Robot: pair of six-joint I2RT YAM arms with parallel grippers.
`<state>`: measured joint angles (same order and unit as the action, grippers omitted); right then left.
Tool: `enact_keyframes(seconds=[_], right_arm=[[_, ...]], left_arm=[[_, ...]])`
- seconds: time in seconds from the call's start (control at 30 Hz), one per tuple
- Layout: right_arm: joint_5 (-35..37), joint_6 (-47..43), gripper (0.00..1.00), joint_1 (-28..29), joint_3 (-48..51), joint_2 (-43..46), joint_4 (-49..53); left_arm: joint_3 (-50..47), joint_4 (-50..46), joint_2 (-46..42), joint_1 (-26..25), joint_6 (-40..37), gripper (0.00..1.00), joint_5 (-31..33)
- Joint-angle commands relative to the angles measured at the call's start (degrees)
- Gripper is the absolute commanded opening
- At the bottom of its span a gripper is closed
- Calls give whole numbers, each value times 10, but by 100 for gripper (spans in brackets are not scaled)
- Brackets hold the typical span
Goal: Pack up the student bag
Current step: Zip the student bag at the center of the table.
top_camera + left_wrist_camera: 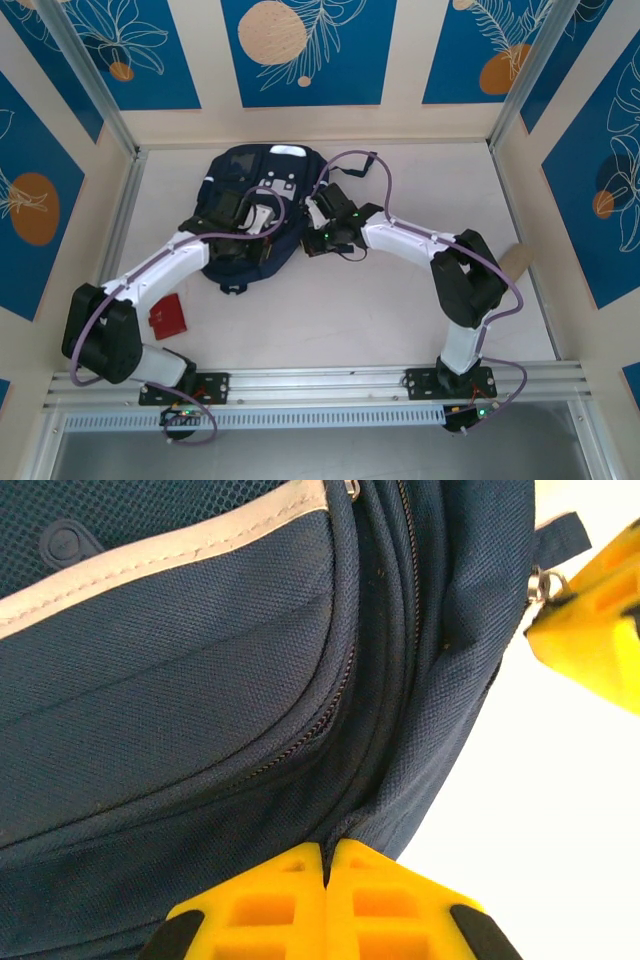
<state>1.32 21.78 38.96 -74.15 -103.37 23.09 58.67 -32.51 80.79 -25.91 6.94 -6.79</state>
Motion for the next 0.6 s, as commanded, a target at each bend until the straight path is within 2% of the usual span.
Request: enact_keyframes(seconds=[0.0,0.23,0.3,0.43,0.47,0.5,0.57], right_arm=[[63,-9,0,-41,-22,-1,26],[66,11,0,-72,-82,-61,37],[78,25,0,-76,-98,-73,49],[54,7,0,-74,-98,-62,53],[44,1,0,-75,-88,-54,50],[39,-3,0,-76,-80,-47,49],[35,-8,0,-82,-61,-32,52]], left_arm=[[-1,-80,-24,4,15,0,75],[-8,-94,-40,4,18,0,68],[-9,-95,-42,4,17,0,59],[-4,-83,-51,4,22,2,19],[1,-80,-53,4,27,17,-1],[7,-77,-55,4,33,28,-16],[24,-71,-56,4,46,44,-46]])
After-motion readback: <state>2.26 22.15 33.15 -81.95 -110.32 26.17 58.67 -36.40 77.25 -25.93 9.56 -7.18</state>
